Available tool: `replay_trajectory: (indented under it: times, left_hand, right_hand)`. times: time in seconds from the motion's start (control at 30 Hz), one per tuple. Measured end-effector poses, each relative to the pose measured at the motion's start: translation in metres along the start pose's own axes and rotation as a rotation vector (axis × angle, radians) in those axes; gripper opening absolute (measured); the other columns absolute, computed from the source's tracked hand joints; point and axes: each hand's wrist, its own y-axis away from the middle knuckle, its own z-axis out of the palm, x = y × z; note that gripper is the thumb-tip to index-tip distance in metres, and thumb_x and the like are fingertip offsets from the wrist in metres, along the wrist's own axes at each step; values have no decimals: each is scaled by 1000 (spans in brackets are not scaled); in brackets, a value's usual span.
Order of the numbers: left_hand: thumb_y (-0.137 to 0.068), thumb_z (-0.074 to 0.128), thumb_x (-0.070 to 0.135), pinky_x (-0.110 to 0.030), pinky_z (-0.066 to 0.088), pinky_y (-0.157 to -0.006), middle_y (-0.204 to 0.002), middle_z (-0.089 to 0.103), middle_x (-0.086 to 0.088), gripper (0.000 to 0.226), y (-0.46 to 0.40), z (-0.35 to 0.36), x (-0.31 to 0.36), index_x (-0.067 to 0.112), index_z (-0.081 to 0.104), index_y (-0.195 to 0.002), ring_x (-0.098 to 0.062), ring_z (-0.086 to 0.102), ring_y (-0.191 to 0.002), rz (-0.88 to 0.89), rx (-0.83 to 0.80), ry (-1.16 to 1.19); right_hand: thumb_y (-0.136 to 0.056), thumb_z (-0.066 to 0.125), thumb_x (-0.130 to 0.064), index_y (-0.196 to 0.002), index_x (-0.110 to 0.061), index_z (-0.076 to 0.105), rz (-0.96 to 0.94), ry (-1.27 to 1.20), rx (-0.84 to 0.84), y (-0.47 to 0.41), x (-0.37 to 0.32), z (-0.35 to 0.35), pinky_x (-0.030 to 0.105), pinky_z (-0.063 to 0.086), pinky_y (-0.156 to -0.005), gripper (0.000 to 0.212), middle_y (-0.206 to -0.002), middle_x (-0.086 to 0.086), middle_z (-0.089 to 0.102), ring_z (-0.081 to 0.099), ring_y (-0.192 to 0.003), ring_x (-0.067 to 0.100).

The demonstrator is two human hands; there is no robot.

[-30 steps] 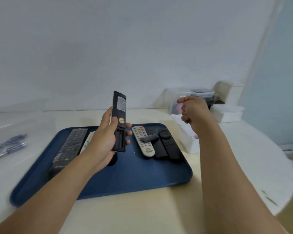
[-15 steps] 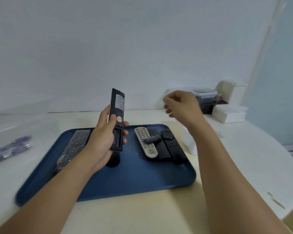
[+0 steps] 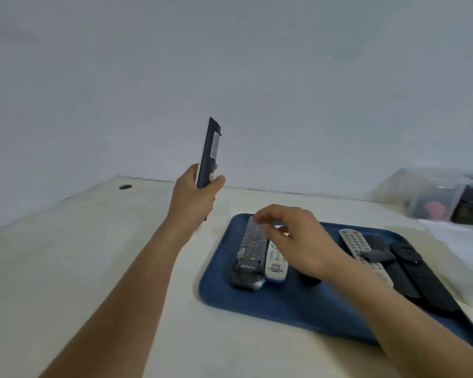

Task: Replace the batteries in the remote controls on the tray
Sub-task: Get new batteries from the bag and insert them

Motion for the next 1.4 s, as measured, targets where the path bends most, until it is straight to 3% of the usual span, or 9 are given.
replay_trajectory:
  times: [0.23, 0.33, 0.47, 0.6, 0.77, 0.83, 0.93, 1.13, 1.4]
  left_hand:
    - [-82, 76, 6, -23, 46, -68, -83, 58, 5, 33, -3, -83, -41, 19, 60, -108, -14, 57, -71, 77, 447, -172]
    - [-77, 83, 14, -30, 50, -68, -85, 57, 6, 41, -7, -92, -64, 19, 57, -108, -17, 58, -73, -62, 573, -64]
    - [-73, 89, 21, -36, 53, -66, -86, 61, -3, 46, -14, -96, -88, 21, 54, -103, -24, 56, -69, -282, 468, 37]
    - [-80, 83, 12, -24, 45, -47, -69, 55, -3, 39, -19, -96, -89, 21, 47, -94, -16, 46, -48, -353, 413, 260]
    - [-84, 78, 19, -29, 49, -57, -90, 64, -6, 26, -20, -94, -90, 19, 56, -96, -18, 51, -59, -380, 343, 269]
    - [-87, 73, 18, -32, 47, -62, -90, 63, -6, 17, -18, -94, -88, 21, 57, -93, -19, 50, -58, -363, 315, 237]
    - [-92, 60, 16, -35, 44, -66, -84, 59, -6, 8, -16, -93, -83, 22, 55, -87, -20, 47, -56, -321, 293, 176]
    - [-91, 58, 18, -36, 45, -66, -93, 64, -7, 7, -13, -91, -81, 23, 56, -86, -20, 48, -57, -298, 274, 145]
    - [-89, 64, 26, -36, 47, -66, -88, 60, -5, 7, -15, -90, -84, 24, 57, -89, -21, 51, -62, -277, 259, 115]
  right_hand:
    - [-104, 36, -13, -143, -18, 51, -36, 258, -298, -82, -35, 62, 24, 33, -110, 42, -151, 1, 47, 44, -137, 19]
    - [-105, 33, -16, -150, -19, 41, -4, 364, -370, -107, -30, 81, 30, 30, -116, 45, -156, 1, 40, 38, -142, 20]
    - [-105, 36, -20, -142, -16, 53, 15, 428, -406, -122, -26, 87, 33, 38, -111, 41, -148, 4, 51, 48, -133, 23]
    - [-100, 43, -20, -97, 0, 71, 24, 389, -310, -126, -23, 90, 33, 49, -71, 34, -90, 14, 71, 59, -77, 22]
    - [-97, 48, -11, -102, -16, 64, 18, 443, -290, -127, -16, 102, 24, 45, -82, 17, -109, 0, 62, 56, -100, 20]
    - [-99, 48, -12, -78, -25, 46, 45, 476, -301, -130, -18, 105, 13, 35, -65, 25, -85, -8, 49, 48, -79, 13]
    - [-104, 48, -18, -65, -26, 20, 65, 546, -344, -138, -19, 110, 17, 23, -51, 48, -67, -6, 34, 32, -58, 6]
    - [-97, 59, -24, -77, -10, 43, 161, 631, -327, -156, -8, 122, 26, 40, -58, 30, -71, 1, 46, 53, -75, 23]
    - [-91, 62, -16, -60, -19, 40, 226, 446, -388, -160, 5, 122, 20, 27, -50, 39, -61, -5, 41, 37, -56, 8]
